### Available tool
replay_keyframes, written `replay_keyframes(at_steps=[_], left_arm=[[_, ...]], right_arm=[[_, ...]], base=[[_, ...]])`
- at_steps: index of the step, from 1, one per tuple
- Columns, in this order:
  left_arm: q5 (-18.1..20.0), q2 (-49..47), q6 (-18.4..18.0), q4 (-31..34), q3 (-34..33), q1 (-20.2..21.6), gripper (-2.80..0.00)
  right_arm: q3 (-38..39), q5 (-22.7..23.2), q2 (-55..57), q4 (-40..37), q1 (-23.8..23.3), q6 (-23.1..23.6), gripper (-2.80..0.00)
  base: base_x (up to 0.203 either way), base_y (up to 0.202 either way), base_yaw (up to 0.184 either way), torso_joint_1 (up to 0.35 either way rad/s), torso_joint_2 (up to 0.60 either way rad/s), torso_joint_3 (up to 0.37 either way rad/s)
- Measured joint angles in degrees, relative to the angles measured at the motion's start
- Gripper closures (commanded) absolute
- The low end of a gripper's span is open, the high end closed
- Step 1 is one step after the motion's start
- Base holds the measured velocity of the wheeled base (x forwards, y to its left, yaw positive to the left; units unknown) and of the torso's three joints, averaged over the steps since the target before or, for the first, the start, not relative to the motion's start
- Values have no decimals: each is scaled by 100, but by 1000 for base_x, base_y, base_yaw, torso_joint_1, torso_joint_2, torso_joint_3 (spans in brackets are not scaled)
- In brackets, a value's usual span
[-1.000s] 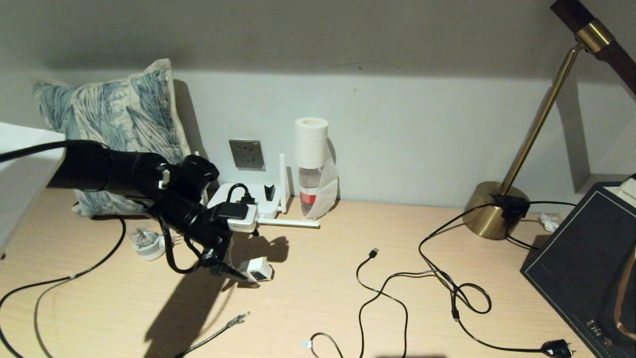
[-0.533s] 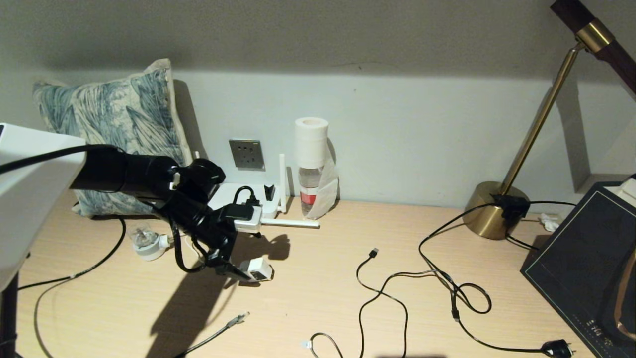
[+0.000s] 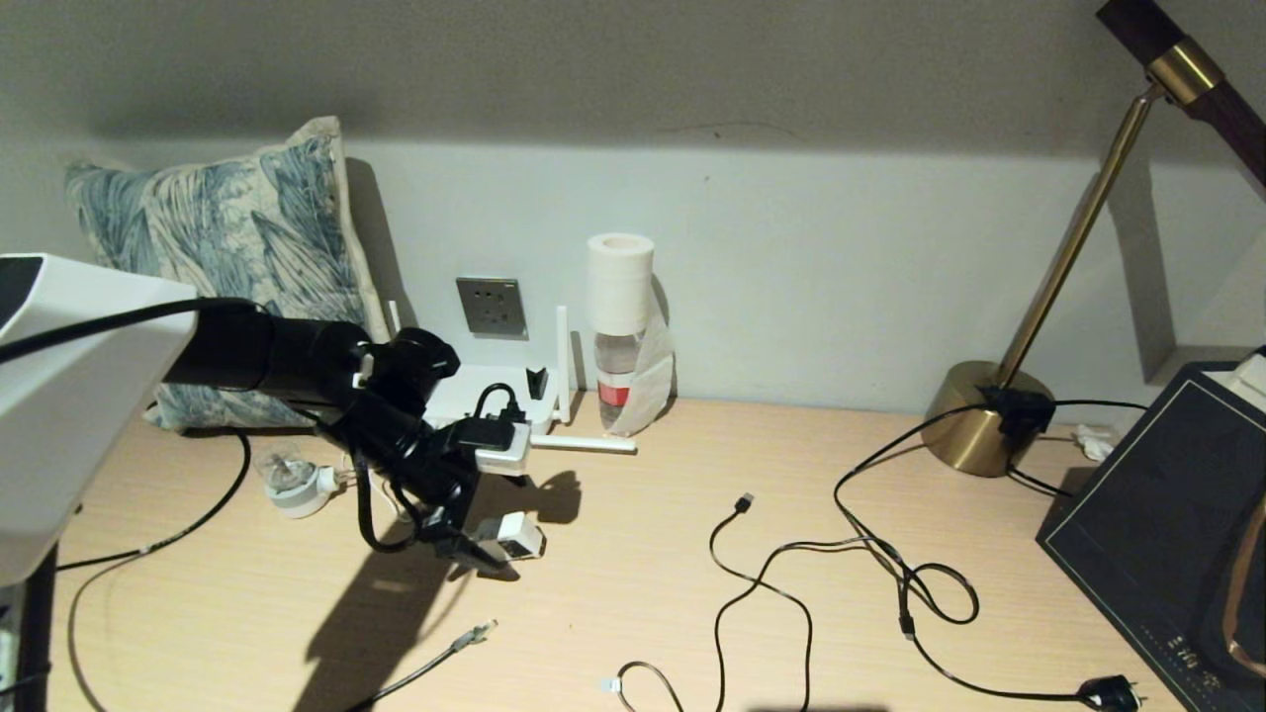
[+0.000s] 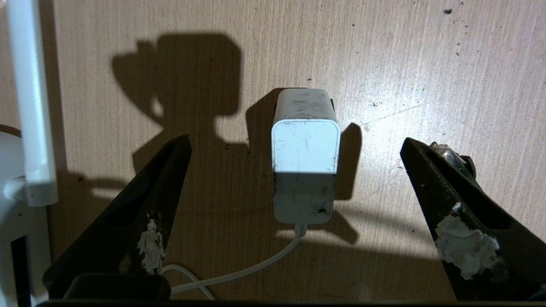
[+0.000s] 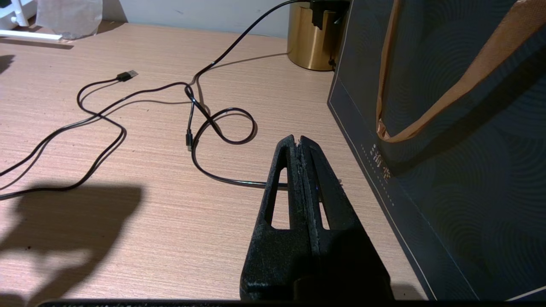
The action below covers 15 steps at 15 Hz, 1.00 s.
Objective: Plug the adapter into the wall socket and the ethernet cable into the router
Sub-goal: Pick up plug
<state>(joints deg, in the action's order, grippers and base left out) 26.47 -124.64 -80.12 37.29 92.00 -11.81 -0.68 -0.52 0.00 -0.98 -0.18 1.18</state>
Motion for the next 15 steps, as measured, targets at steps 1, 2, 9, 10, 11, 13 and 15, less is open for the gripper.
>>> replay_keyframes(at_steps=[1, 2, 9, 10, 11, 13, 15], left_arm=[[-49, -26, 0, -2, -2, -4, -280], [-65, -57, 2, -6, -2, -4, -280], [-70, -250, 131, -26, 56, -11, -280], [-73, -260, 184, -24, 66, -24, -280], [-76, -265, 232, -26, 82, -43, -280], [-132, -275, 371, -28, 102, -101, -280], [-144, -276, 432, -30, 116, -146, -280]], right_arm=[[-1, -2, 0, 2, 0, 0, 0], [-1, 1, 0, 3, 0, 0, 0], [1, 0, 0, 2, 0, 2, 0], [0, 1, 0, 2, 0, 0, 0], [-1, 0, 0, 2, 0, 0, 0], [-1, 0, 0, 2, 0, 0, 0], [1, 0, 0, 1, 0, 2, 0]], base=[[0, 0, 0, 0, 0, 0], [0, 0, 0, 0, 0, 0], [0, 0, 0, 0, 0, 0], [0, 0, 0, 0, 0, 0], [0, 0, 0, 0, 0, 0], [0, 0, 0, 0, 0, 0], [0, 0, 0, 0, 0, 0]])
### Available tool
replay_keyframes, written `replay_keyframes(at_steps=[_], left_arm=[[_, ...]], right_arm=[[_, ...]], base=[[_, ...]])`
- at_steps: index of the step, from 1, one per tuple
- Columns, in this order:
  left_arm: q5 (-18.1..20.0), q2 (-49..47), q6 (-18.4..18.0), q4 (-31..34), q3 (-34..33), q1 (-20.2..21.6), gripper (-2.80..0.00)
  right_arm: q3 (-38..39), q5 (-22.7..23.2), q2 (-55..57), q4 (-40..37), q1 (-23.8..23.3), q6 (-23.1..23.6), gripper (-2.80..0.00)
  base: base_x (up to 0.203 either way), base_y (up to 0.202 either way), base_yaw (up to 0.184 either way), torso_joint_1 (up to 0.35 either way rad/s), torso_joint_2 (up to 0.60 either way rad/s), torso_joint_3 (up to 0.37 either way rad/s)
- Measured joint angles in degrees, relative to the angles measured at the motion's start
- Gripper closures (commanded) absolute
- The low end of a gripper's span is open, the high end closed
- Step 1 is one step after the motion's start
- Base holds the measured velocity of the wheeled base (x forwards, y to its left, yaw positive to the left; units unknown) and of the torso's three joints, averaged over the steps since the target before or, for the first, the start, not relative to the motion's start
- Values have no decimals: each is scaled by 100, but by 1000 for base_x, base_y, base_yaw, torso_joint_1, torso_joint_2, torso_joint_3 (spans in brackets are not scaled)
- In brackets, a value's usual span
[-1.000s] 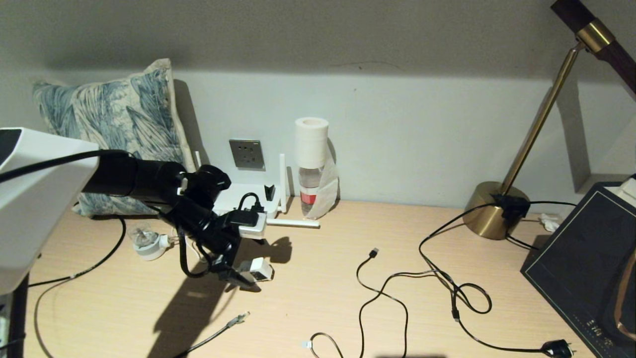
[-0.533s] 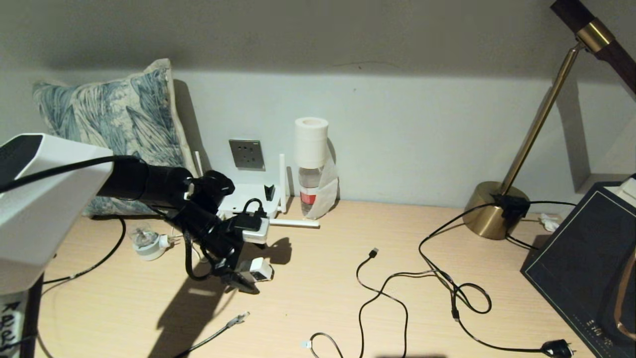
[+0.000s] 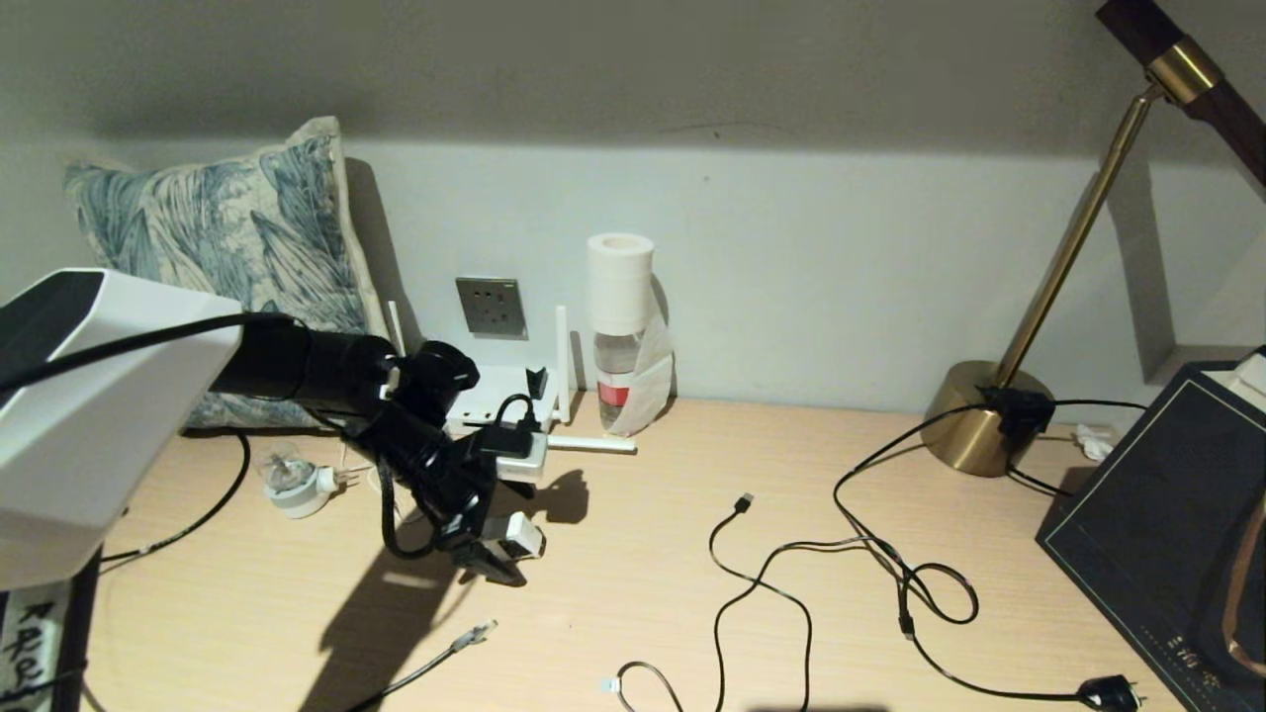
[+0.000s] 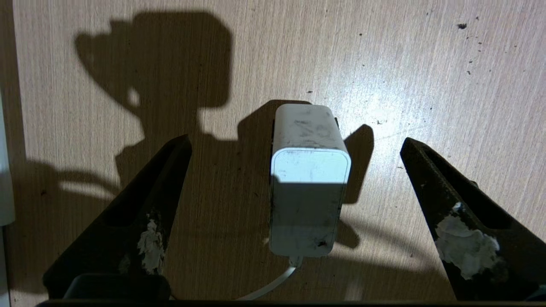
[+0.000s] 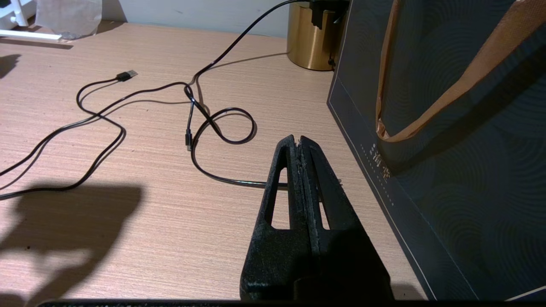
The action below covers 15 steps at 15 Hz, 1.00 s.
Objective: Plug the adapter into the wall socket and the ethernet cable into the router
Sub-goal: Pick up plug
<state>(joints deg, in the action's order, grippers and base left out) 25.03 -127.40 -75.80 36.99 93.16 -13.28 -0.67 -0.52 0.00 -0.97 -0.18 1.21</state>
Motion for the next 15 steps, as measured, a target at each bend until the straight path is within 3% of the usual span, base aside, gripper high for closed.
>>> replay_keyframes(at_steps=[14, 15], left_arm=[[-116, -13, -9, 9, -41, -11, -280], [-113, -16, -7, 9, -41, -9, 0]], right_arm=[[1, 0, 0, 1, 0, -2, 0], [0, 0, 0, 1, 0, -2, 0]], base=[[0, 0, 0, 0, 0, 0], [0, 0, 0, 0, 0, 0]])
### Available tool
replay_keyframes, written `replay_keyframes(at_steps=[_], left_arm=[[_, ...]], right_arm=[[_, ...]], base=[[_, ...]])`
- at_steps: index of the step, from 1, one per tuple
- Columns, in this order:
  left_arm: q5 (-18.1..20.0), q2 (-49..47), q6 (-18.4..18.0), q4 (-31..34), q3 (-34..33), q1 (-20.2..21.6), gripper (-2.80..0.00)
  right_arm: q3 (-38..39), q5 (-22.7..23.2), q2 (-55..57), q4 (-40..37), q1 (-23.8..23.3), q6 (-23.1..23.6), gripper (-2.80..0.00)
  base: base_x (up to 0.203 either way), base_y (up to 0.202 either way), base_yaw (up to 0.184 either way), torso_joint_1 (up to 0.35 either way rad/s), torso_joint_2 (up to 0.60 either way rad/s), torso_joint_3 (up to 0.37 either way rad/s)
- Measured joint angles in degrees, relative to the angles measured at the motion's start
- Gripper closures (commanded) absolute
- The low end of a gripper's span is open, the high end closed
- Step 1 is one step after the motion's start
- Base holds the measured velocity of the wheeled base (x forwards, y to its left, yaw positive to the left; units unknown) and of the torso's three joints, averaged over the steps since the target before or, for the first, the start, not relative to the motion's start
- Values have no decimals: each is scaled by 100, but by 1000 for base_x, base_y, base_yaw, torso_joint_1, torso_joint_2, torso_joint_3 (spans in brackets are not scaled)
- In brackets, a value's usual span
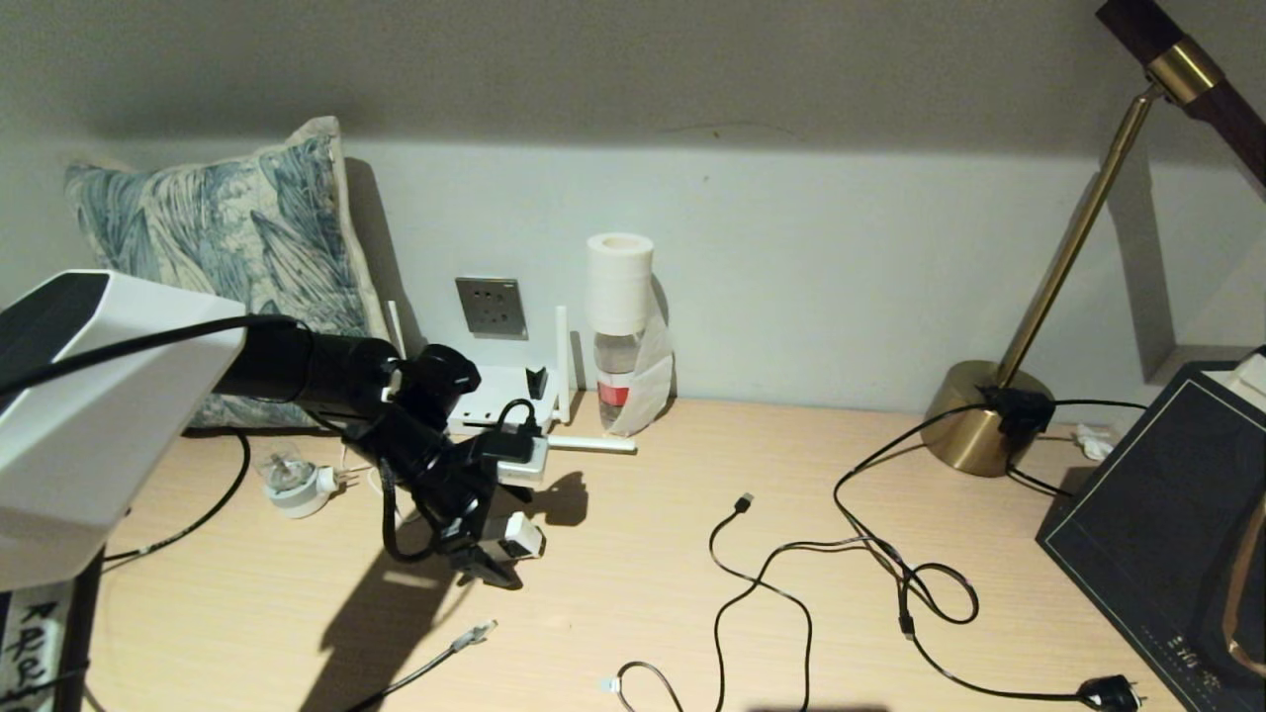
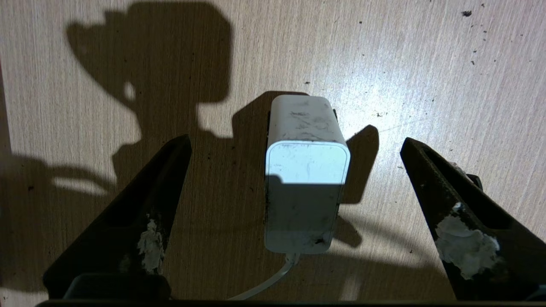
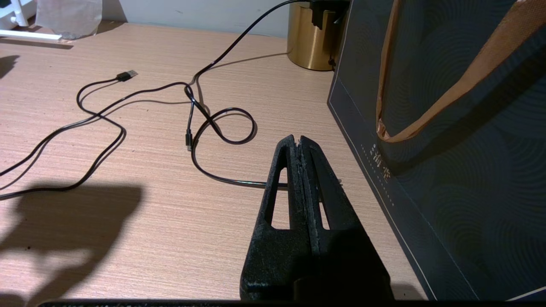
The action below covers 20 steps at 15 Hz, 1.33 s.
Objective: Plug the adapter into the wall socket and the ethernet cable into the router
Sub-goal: Pick up plug, then align plug and socket
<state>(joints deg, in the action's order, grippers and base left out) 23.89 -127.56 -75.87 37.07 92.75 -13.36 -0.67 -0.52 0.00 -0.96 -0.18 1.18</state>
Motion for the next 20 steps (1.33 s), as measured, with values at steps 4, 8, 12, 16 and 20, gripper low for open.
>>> replay_keyframes(at_steps=[4, 8, 12, 16, 20], left_arm=[[5, 11, 6, 7, -2, 2, 0], [6, 16, 7, 5, -39, 2, 0], [28, 64, 15, -41, -214, 9, 0], [278, 743, 391, -47, -490, -12, 0], [573, 2203, 2017, -149, -567, -6, 0]], right_arm=[[1, 0, 0, 0, 0, 2, 0], [-1, -1, 0, 0, 0, 2, 0], [-1, 0, 0, 2, 0, 0, 0], [-1, 1, 0, 2, 0, 0, 0], [0, 0, 0, 0, 0, 2, 0]], base=[[0, 0, 0, 0, 0, 0], [0, 0, 0, 0, 0, 0], [0, 0, 0, 0, 0, 0], [0, 0, 0, 0, 0, 0], [0, 0, 0, 0, 0, 0]])
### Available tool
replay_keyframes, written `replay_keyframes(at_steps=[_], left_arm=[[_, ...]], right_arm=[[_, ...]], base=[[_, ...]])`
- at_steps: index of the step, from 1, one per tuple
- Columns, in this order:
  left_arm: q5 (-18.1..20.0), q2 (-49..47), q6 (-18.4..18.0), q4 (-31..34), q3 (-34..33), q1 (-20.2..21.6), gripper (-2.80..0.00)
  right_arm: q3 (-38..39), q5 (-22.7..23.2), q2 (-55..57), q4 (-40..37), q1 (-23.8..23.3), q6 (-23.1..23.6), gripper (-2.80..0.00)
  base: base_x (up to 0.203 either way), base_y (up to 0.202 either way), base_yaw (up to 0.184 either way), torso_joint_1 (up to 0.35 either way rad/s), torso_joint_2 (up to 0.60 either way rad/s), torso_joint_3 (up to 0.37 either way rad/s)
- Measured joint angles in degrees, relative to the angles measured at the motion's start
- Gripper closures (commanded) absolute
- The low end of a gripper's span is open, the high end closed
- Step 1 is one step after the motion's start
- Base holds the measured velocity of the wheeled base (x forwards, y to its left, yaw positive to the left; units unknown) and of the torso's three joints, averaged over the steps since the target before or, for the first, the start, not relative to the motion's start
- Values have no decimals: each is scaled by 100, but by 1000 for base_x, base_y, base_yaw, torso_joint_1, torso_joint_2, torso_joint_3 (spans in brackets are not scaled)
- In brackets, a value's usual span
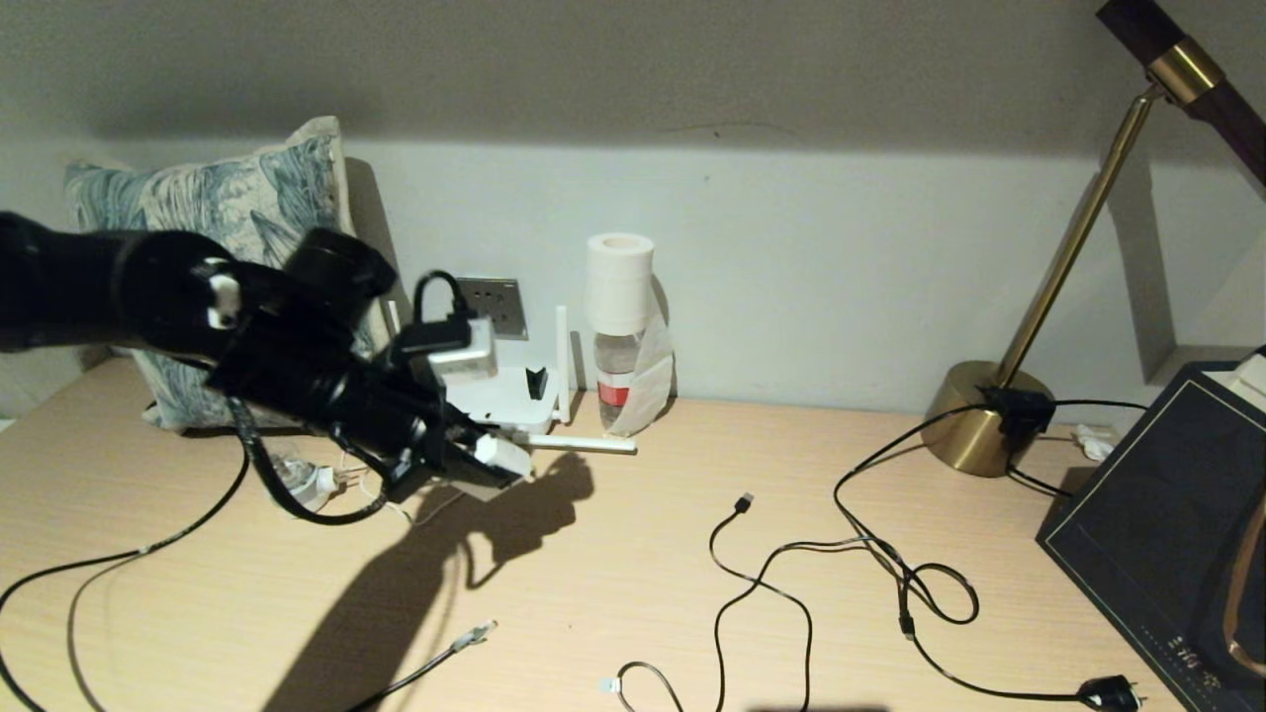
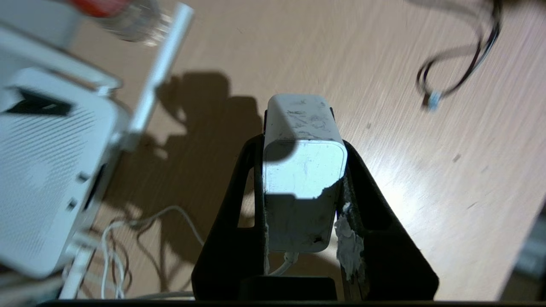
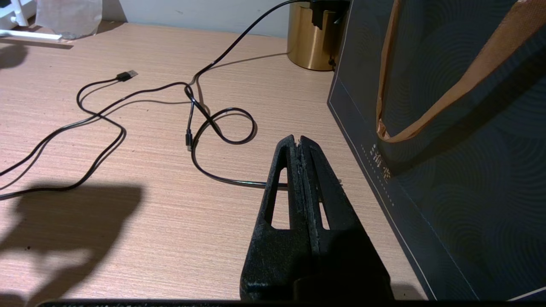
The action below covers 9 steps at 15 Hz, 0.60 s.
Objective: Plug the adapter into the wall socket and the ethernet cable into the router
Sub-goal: Align plug and socket
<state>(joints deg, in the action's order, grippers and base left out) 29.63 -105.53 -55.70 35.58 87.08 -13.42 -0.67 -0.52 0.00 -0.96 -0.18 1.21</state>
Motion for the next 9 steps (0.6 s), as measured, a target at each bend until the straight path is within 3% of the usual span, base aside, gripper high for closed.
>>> replay_keyframes(at_steps=[3, 6, 9], left_arm=[[315, 917, 1794, -116, -102, 234, 0], [784, 1603, 4145, -279, -227, 298, 0], [898, 2130, 6461, -1308, -969, 356, 0]], right_arm=[[1, 1, 0, 2, 0, -1, 0], [1, 0, 0, 0, 0, 0, 0], [1, 0, 0, 0, 0, 0, 0]], base=[[0, 0, 0, 0, 0, 0], [0, 0, 0, 0, 0, 0], [0, 0, 0, 0, 0, 0]])
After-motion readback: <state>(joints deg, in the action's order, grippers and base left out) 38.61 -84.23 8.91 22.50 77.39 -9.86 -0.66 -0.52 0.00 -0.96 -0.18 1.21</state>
